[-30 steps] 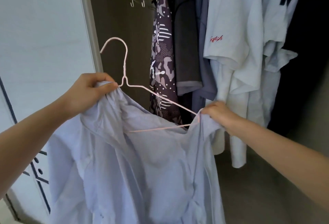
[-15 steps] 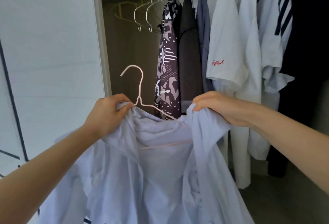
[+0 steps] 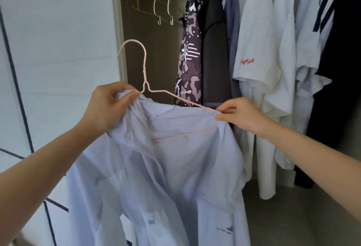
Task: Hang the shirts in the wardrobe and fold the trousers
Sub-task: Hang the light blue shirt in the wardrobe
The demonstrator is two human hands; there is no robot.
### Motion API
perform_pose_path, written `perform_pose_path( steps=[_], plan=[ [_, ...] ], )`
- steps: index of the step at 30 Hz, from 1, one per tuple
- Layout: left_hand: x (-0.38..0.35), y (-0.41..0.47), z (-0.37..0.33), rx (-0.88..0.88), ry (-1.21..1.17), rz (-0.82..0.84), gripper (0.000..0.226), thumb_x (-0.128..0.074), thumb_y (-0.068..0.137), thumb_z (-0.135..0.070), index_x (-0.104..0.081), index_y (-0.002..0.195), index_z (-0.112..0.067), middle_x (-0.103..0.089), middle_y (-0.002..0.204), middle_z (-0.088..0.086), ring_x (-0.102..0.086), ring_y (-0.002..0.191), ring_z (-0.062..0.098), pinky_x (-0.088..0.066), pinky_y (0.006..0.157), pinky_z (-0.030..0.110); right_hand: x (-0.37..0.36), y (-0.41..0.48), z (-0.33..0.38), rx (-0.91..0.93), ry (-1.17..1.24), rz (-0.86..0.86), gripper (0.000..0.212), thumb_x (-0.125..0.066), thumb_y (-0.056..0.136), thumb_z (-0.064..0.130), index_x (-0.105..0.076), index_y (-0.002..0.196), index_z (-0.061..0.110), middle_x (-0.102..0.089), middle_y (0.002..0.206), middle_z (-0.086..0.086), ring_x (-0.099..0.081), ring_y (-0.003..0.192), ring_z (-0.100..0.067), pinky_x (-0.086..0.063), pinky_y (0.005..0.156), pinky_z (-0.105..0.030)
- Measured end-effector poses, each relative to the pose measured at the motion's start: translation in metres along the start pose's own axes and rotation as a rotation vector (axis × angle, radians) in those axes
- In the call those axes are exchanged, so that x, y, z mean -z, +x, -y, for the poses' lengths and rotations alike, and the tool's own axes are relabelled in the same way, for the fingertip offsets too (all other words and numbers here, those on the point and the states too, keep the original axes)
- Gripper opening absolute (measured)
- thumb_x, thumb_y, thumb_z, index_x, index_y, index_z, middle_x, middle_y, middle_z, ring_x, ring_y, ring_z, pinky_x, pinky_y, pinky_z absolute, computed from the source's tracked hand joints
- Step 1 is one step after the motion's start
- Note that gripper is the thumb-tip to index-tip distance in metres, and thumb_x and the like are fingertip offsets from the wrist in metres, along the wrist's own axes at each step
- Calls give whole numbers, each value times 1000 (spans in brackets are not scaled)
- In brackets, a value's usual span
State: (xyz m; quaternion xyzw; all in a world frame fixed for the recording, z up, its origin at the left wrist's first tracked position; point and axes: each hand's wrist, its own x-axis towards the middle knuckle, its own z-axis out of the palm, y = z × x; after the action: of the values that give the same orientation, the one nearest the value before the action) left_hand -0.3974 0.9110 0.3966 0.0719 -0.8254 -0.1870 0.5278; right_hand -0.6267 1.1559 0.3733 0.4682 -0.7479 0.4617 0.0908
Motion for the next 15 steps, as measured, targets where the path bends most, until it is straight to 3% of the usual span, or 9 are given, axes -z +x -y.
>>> perform_pose_path(
  steps=[4, 8, 12, 15],
  plan=[
    [7, 2, 6, -28, 40, 15, 13, -63, 94, -25, -74, 94, -18, -71, 92, -7, -62, 87, 1, -45, 82, 10, 5, 1, 3, 73, -63, 45, 11, -74, 81, 8, -79, 88, 16, -76, 92, 2, -71, 95, -18, -54, 92, -42],
    [15, 1, 9, -80, 77, 51, 14, -63, 95, -22, -75, 98, -15, -72, 94, -3, -62, 90, 3, -41, 84, 3, 13, -3, 12, 112, -10, 160, 16, -68, 87, 3, -75, 102, 6, -72, 106, 1, -66, 94, 4, -52, 90, -17],
    [17, -3, 7, -159, 65, 175, 13, -65, 93, -21, -73, 88, -29, -70, 84, -28, -62, 85, -12, -42, 81, 3, 15, 3, 24, 75, 56, 118, 17, -65, 90, 10, -73, 105, 6, -74, 103, -11, -67, 92, -14, -57, 86, -29],
    [2, -9, 5, -153, 6, 254, 20, -67, 91, -18, -69, 82, -35, -63, 81, -43, -62, 83, -17, -40, 77, 0, 6, 18, 40, 181, 25, 44, 15, -67, 90, 16, -76, 91, 4, -70, 93, -19, -58, 77, -8, -53, 76, -30]
  ],
)
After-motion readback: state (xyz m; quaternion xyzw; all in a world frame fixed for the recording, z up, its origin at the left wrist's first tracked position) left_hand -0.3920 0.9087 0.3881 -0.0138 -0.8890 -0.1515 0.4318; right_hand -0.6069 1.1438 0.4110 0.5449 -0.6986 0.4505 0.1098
